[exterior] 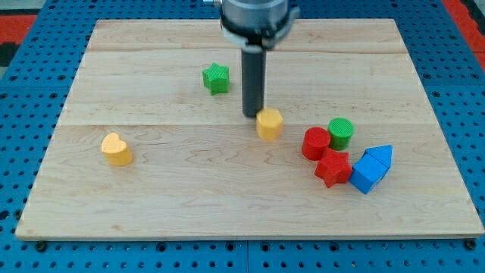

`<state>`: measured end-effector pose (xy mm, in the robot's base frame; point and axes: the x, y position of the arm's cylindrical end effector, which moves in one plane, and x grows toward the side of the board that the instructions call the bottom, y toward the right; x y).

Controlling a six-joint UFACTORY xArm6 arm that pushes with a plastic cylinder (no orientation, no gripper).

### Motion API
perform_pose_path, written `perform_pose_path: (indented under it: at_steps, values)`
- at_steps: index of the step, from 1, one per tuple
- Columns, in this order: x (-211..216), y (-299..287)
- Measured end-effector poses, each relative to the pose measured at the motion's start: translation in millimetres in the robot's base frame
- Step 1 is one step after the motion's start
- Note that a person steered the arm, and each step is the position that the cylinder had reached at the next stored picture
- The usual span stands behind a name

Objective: Push the green star closer to the yellow hexagon

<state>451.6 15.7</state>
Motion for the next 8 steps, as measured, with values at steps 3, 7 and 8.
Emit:
perform_pose_path:
  at_steps: [3,7,8]
  values:
    - [19.9,51.6]
    - [-157.5,-55.4]
    - [-109.4,-63.8]
